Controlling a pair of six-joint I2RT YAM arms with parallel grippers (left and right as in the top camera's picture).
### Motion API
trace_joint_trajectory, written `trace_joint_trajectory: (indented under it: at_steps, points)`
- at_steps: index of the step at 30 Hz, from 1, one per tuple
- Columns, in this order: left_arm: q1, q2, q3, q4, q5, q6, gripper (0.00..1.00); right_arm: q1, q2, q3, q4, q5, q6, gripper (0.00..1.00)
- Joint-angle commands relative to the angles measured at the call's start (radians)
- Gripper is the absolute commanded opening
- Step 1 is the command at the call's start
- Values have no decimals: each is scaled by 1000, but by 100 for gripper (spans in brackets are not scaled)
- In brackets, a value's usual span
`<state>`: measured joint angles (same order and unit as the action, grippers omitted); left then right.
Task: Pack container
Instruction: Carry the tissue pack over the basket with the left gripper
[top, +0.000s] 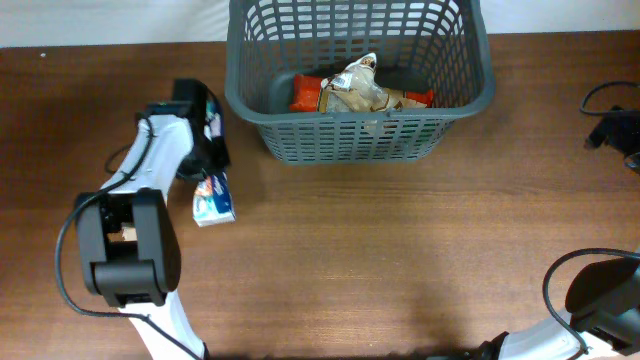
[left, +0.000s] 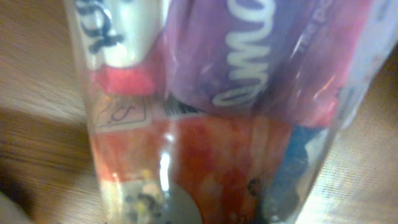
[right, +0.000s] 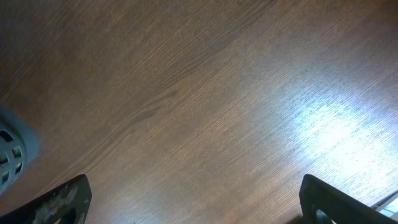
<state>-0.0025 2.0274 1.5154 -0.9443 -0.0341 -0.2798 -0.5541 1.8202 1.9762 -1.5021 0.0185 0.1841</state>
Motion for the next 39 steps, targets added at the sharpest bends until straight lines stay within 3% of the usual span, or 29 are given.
trace_joint_trajectory:
  at_steps: [1, 12, 16, 21, 26, 33, 39]
  points:
    - [72, -62, 153, -14, -11, 4, 2, -3, -13, -2, 1, 1, 9, 99]
    - [129, -291, 494, -14, -2, 23, 2, -3, -13, -2, 1, 1, 9, 99]
    - [122, -398, 607, 43, 161, 122, 2, -3, -13, -2, 1, 1, 9, 99]
    - [113, -465, 640, 229, 489, 124, 2, -3, -13, -2, 1, 1, 9, 99]
    - [8, -453, 640, 404, 668, 96, 2, -3, -13, -2, 1, 1, 9, 99]
    - [-192, -363, 640, 496, 629, 117, 2, -3, -13, -2, 1, 1, 9, 99]
    - [-267, -211, 640, 519, 629, 113, 2, -3, -13, -2, 1, 1, 9, 99]
